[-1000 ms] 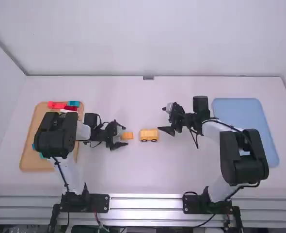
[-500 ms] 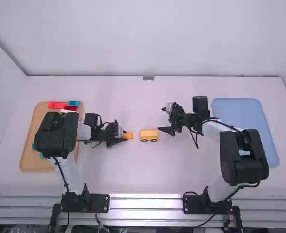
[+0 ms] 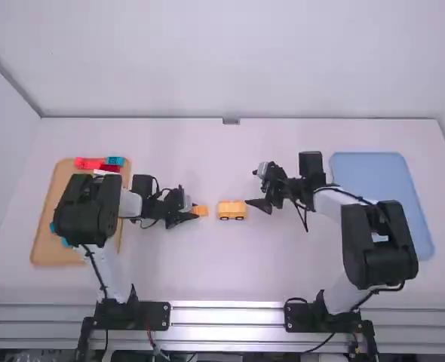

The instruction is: Assemble lego blocks to make yellow taxi

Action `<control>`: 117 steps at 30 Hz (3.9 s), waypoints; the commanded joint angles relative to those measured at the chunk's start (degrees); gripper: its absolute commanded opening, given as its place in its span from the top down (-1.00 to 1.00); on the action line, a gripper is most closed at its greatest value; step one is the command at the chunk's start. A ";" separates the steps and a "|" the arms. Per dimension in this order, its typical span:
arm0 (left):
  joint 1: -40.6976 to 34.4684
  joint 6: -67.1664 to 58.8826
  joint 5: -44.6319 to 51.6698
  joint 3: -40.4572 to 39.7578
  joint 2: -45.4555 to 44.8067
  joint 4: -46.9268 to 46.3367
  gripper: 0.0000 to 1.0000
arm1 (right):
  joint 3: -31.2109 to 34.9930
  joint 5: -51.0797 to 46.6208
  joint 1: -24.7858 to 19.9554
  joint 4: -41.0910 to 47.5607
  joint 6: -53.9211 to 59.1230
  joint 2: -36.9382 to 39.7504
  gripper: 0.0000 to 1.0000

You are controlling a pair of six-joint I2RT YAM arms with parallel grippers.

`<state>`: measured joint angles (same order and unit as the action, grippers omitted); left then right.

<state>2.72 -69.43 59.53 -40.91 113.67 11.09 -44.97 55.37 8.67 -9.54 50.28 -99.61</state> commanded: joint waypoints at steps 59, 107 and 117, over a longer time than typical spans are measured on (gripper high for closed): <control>-9.49 7.06 1.31 -0.83 -11.04 2.67 0.88 | -3.02 9.75 4.57 -15.52 9.64 -26.86 -0.62; -17.16 18.62 2.64 -4.55 0.68 14.84 0.96 | -2.27 9.57 4.57 -15.63 10.45 -26.84 0.18; -17.49 18.64 -1.97 -4.55 0.68 16.33 0.96 | -2.21 9.55 4.57 -15.47 10.45 -26.84 0.18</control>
<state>-14.79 -50.96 60.10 -44.62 113.67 27.38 -47.18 64.25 13.28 -25.28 60.38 -125.58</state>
